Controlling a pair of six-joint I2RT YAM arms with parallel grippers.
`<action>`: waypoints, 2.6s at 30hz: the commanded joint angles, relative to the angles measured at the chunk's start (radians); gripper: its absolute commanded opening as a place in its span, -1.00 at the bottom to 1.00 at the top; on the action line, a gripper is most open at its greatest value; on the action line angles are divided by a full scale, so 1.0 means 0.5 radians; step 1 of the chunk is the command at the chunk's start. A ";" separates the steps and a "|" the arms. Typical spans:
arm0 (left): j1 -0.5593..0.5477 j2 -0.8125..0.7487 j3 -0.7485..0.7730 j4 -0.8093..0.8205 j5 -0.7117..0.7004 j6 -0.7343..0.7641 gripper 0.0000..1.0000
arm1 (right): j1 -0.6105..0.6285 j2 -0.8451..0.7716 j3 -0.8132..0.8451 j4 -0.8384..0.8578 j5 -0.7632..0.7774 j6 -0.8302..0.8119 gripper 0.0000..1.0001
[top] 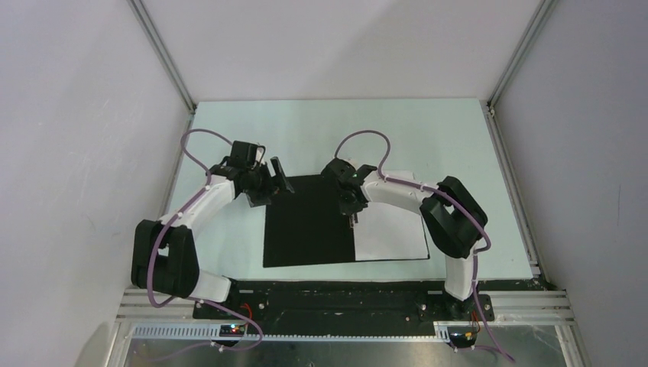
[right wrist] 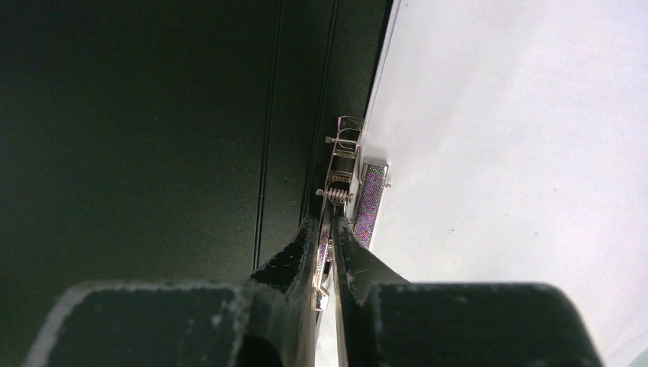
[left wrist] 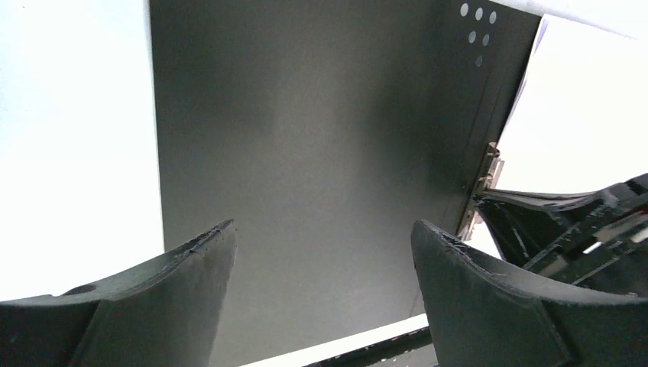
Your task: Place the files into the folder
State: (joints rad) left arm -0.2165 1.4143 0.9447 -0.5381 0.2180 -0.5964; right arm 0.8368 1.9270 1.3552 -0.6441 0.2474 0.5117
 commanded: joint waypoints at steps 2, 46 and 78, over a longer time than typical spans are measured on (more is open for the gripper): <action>0.065 -0.015 0.006 0.038 0.128 0.125 0.80 | -0.051 -0.236 0.006 -0.008 -0.092 -0.089 -1.00; 0.207 -0.203 -0.419 0.165 0.266 -0.024 0.99 | -0.306 -0.481 -0.072 0.003 -0.428 -0.055 -1.00; 0.126 -0.294 -0.511 0.294 0.130 -0.179 0.99 | -0.030 -0.051 -0.113 0.115 0.181 -0.183 -0.39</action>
State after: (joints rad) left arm -0.1486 1.2995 0.6991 -0.4191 0.3008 -0.6743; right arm 0.8093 1.8896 1.2930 -0.6308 0.2390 0.4389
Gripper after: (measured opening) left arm 0.995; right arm 0.305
